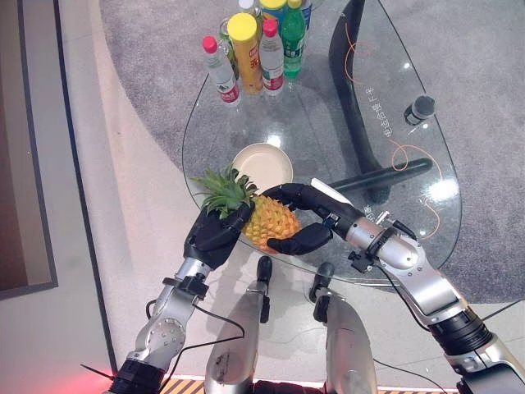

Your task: Pick up the fruit to the plate

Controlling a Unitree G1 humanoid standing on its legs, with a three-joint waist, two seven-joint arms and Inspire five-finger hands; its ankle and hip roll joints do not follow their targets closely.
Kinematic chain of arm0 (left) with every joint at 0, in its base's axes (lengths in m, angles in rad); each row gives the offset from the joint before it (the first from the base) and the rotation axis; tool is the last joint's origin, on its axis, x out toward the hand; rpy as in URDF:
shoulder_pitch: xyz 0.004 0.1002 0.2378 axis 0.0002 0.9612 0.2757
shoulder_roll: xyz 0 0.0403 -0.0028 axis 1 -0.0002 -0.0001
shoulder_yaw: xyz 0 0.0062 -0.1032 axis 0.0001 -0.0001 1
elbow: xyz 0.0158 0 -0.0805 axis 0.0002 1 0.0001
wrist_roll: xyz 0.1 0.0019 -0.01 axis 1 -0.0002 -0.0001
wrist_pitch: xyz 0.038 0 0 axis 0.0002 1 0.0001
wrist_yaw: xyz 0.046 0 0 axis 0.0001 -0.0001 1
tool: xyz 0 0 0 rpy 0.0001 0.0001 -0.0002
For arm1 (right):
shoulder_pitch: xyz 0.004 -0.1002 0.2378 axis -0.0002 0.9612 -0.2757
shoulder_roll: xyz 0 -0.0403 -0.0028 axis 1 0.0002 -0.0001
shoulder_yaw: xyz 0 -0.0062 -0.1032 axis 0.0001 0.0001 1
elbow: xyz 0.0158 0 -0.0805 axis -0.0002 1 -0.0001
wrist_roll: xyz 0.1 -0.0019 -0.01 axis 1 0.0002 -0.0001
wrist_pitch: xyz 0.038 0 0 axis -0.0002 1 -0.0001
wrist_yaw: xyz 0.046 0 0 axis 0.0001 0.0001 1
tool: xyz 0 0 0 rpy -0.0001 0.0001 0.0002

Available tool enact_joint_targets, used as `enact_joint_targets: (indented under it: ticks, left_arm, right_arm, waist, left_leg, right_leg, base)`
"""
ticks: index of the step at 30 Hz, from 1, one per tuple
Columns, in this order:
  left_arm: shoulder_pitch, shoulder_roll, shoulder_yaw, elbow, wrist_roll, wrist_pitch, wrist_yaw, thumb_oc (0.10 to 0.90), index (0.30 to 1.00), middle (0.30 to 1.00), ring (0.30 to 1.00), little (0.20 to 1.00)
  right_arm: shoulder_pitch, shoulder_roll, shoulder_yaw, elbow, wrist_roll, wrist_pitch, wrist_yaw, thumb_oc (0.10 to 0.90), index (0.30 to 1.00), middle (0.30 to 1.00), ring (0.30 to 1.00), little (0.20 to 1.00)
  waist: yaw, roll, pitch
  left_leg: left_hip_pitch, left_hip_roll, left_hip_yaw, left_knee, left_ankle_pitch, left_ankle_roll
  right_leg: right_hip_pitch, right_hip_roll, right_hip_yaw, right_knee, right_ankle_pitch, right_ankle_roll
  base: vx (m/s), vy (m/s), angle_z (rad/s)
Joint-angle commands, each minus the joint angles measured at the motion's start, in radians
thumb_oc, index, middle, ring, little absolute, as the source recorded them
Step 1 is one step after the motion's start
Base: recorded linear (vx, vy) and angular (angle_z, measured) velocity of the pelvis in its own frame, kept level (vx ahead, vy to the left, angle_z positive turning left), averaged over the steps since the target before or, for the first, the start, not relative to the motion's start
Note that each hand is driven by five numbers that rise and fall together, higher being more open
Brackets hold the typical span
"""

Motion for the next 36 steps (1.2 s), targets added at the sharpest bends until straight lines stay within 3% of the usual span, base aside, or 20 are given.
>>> enact_joint_targets:
  ticks: [1,8,17,22,23,25,36]
  left_arm:
    - [-0.073,-0.034,0.046,-0.269,-0.031,-0.129,-0.115,0.800,0.900,0.900,0.900,0.900]
    - [-0.067,-0.033,0.047,-0.274,-0.011,-0.133,-0.097,0.800,0.900,0.900,0.900,0.900]
    - [-0.063,-0.037,0.037,-0.274,-0.018,-0.111,-0.119,0.800,0.900,0.900,0.900,0.900]
    - [-0.062,-0.055,0.029,-0.282,-0.073,-0.145,-0.190,0.800,0.900,0.900,0.900,0.900]
    - [-0.062,-0.058,0.028,-0.286,-0.104,-0.158,-0.216,0.726,0.836,0.836,0.836,0.826]
    - [-0.063,-0.069,0.024,-0.291,-0.154,-0.180,-0.260,0.100,0.300,0.300,0.300,0.200]
    - [-0.098,-0.109,0.002,-0.290,-0.317,-0.355,-0.355,0.100,0.300,0.300,0.300,0.200]
  right_arm:
    - [-0.033,0.032,0.145,-0.178,0.006,-0.045,0.185,0.100,0.300,0.300,0.300,0.200]
    - [-0.051,0.039,0.196,-0.169,-0.014,-0.019,0.247,0.100,0.300,0.300,0.300,0.200]
    - [-0.066,0.061,0.194,-0.148,0.032,-0.042,0.177,0.100,0.300,0.300,0.300,0.200]
    - [-0.051,0.076,0.183,-0.149,0.029,-0.040,0.178,0.100,0.300,0.300,0.300,0.200]
    - [-0.045,0.078,0.180,-0.149,0.027,-0.043,0.177,0.100,0.300,0.300,0.300,0.200]
    - [-0.040,0.087,0.182,-0.143,0.021,-0.045,0.173,0.100,0.300,0.300,0.300,0.200]
    - [-0.053,0.130,0.202,-0.114,0.010,-0.028,0.144,0.100,0.300,0.300,0.300,0.200]
  waist:
    - [0.013,-0.008,-0.022]
    - [0.029,-0.015,-0.022]
    - [0.034,-0.017,-0.022]
    - [0.032,-0.016,-0.022]
    - [0.032,-0.016,-0.022]
    - [0.031,-0.016,-0.022]
    - [0.033,-0.025,-0.022]
  left_leg:
    - [-0.028,-0.084,-0.007,0.108,-0.088,0.035]
    - [-0.035,-0.087,-0.024,0.114,-0.088,0.035]
    - [-0.043,-0.093,-0.037,0.117,-0.088,0.038]
    - [-0.038,-0.095,-0.038,0.116,-0.089,0.040]
    - [-0.037,-0.095,-0.038,0.115,-0.089,0.040]
    - [-0.036,-0.094,-0.037,0.115,-0.089,0.040]
    - [-0.034,-0.091,-0.033,0.115,-0.094,0.040]
  right_leg:
    - [0.034,0.062,-0.020,0.035,0.018,0.015]
    - [0.028,0.061,-0.022,0.040,0.021,0.017]
    - [0.023,0.064,-0.019,0.039,0.027,0.021]
    - [0.027,0.064,-0.015,0.039,0.028,0.024]
    - [0.028,0.063,-0.016,0.038,0.028,0.025]
    - [0.028,0.062,-0.016,0.040,0.029,0.026]
    - [0.027,0.052,-0.030,0.049,0.030,0.031]
  base:
    - [0.00,0.000,0.00]
    - [0.01,-0.009,0.02]
    - [0.00,0.000,0.00]
    - [0.00,0.000,0.00]
    - [0.00,0.000,0.00]
    - [0.00,0.000,0.00]
    - [0.00,0.000,0.00]
